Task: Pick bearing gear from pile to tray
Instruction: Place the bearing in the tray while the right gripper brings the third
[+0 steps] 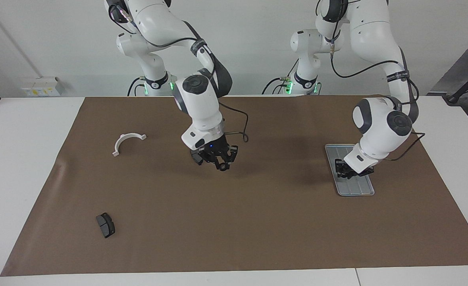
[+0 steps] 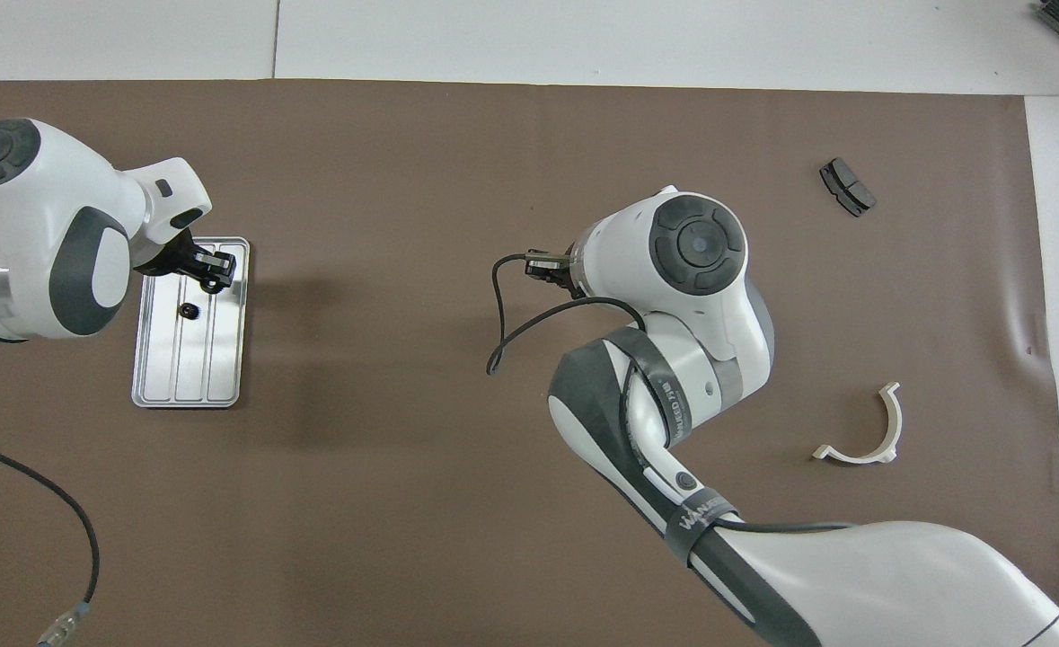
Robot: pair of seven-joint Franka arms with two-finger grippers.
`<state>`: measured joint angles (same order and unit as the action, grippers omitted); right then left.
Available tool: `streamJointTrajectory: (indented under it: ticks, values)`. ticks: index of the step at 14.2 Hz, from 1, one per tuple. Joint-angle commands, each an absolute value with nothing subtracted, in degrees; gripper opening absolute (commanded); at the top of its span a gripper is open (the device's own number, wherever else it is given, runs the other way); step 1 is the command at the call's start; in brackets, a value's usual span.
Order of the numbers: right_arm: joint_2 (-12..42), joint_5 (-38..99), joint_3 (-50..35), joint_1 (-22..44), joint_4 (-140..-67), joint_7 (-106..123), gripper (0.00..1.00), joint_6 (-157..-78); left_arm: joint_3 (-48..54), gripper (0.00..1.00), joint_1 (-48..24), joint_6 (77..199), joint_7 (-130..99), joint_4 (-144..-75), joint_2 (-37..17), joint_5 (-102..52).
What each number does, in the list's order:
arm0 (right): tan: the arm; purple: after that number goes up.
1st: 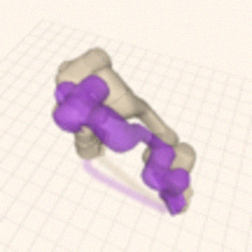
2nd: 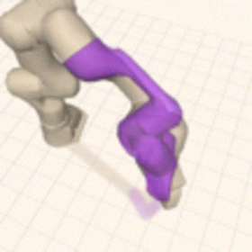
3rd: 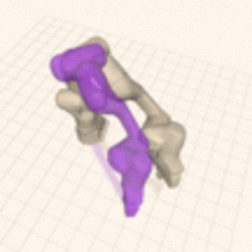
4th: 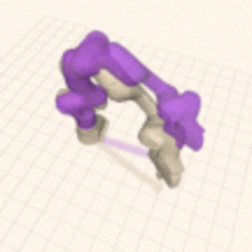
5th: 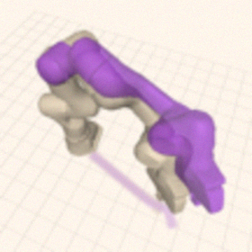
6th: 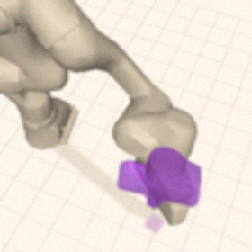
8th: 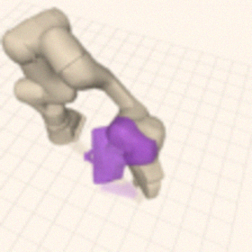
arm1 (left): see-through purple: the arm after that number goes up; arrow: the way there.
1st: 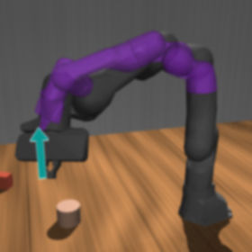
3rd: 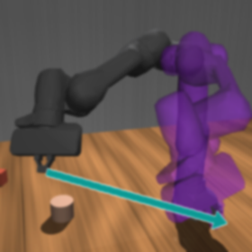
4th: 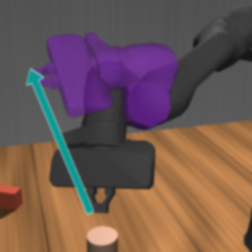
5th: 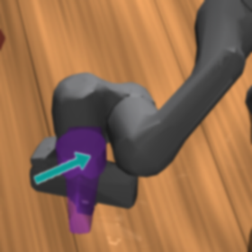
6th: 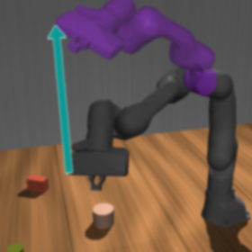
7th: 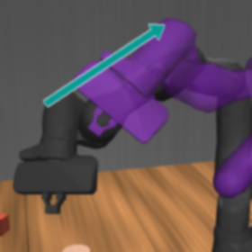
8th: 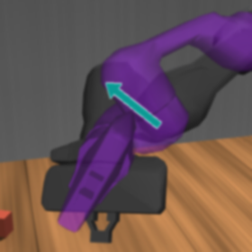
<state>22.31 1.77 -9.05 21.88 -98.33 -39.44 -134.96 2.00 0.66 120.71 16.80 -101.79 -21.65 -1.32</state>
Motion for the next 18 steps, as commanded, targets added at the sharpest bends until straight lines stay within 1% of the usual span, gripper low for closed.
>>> streamJointTrajectory:
  ticks: [1, 3, 5, 7, 8, 9, 10, 11, 14, 15, 17, 18]
  values:
    - [25.0, 0.7, -8.9, 24.9, -98.4, -47.0, 0.00, -138.5, 2.4, 0.03, 1.3, 120.9, 19.5, -103.8, -19.8, -2.2]
    - [28.3, -3.4, -8.9, 28.0, -98.1, -53.7, 0.00, -141.3, 2.4, 0.06, 1.3, 122.1, 19.4, -104.3, -19.8, -2.2]
    - [29.9, -6.4, -8.9, 28.3, -98.0, -57.1, 0.00, -144.1, 2.4, 0.13, 1.3, 122.4, 19.0, -104.4, -19.8, -2.2]
    - [31.8, -7.7, -8.9, 28.5, -97.7, -57.3, 0.00, -145.6, 2.4, 0.26, 1.3, 122.4, 18.9, -104.4, -19.8, -2.2]
    - [32.2, -7.8, -8.9, 28.9, -97.8, -57.3, 0.04, -146.7, 2.4, 0.32, 1.3, 122.4, 18.9, -104.4, -19.8, -2.2]
    - [32.1, -7.9, -8.9, 28.9, -97.8, -57.3, 0.17, -146.8, 2.4, 0.46, 1.3, 122.5, 18.9, -104.4, -19.8, -2.2]
    - [32.2, -8.3, -8.9, 28.9, -97.8, -57.3, 0.53, -147.0, 2.4, 0.52, 1.2, 122.5, 18.9, -104.4, -19.8, -2.2]
    - [32.1, -8.5, -8.9, 29.0, -97.9, -57.5, 1.00, -146.9, 2.4, 0.52, 1.2, 122.4, 18.9, -104.4, -19.8, -2.2]
    - [31.7, -9.7, -8.6, 29.2, -97.8, -58.2, 1.00, -145.9, 2.5, 0.52, 1.2, 122.4, 18.8, -104.0, -19.9, -2.3]
    - [31.2, -10.3, -8.1, 29.1, -97.8, -58.2, 1.00, -144.5, 2.5, 0.52, 1.0, 122.3, 18.4, -103.5, -20.0, -3.0]
    - [26.7, -13.3, -7.0, 27.7, -98.1, -57.5, 1.00, -139.7, 2.5, 0.51, 0.3, 122.3, 15.5, -103.0, -20.0, -6.1]
    - [24.4, -14.5, -6.9, 26.0, -98.2, -56.9, 1.00, -137.2, 2.5, 0.51, -1.2, 122.4, 13.2, -103.0, -20.0, -6.2]
